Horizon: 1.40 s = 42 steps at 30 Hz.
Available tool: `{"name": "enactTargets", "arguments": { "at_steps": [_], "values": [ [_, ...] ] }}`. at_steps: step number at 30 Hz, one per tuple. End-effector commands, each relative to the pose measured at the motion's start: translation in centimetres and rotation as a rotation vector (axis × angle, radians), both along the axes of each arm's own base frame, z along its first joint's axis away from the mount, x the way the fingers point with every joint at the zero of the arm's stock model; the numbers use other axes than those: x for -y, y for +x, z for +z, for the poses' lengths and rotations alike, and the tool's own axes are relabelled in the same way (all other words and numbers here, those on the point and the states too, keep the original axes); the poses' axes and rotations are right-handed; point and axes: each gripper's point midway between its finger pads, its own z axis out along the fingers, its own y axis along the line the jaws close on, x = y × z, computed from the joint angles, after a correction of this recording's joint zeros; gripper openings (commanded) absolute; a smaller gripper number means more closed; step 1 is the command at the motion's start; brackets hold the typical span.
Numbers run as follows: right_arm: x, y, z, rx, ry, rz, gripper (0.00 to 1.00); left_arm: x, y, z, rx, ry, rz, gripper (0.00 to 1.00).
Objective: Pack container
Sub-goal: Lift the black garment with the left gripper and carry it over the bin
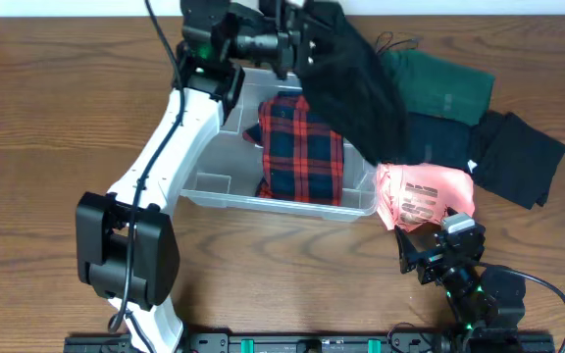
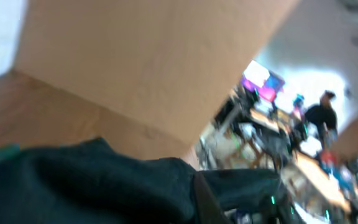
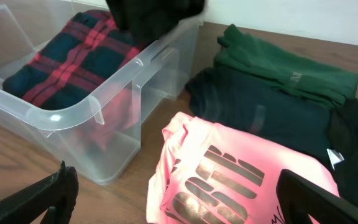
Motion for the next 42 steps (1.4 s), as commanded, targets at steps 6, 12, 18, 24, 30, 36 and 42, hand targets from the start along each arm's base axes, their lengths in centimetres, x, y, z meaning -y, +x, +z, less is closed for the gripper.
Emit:
{"name": "enactTargets", "arguments": {
  "at_steps": [6, 12, 18, 24, 30, 36, 42],
  "values": [
    [0.0, 0.0, -0.1, 0.001, -0.007, 0.003, 0.99, -1.2, -0.1, 0.0, 0.145, 0.001, -0.056, 0.06],
    [0.0, 0.0, -0.1, 0.001, -0.007, 0.003, 0.99, -2.5, 2.7, -3.8, -0.075, 0.056, -0.016, 0.06],
    [0.0, 0.0, -0.1, 0.001, -0.007, 0.003, 0.99, -5.2, 5.1, -5.8, -0.228, 0.084, 0.049, 0.06],
    [0.0, 0.0, -0.1, 0.001, -0.007, 0.003, 0.99, -8.7, 6.9, -6.0, -0.407, 0.094, 0.123, 0.06],
    [0.0, 0.0, -0.1, 0.001, -0.007, 0.003, 0.99, -9.8, 7.4, -6.0, -0.558, 0.103, 0.141, 0.06],
    [0.0, 0.0, -0.1, 0.001, -0.007, 0.003, 0.99, -9.6, 7.4, -5.2, -0.499, 0.093, 0.142, 0.06],
    [0.0, 0.0, -0.1, 0.001, -0.007, 0.003, 0.99, -8.0, 6.0, -0.9, -0.304, 0.051, 0.114, 0.06]
  ]
}}
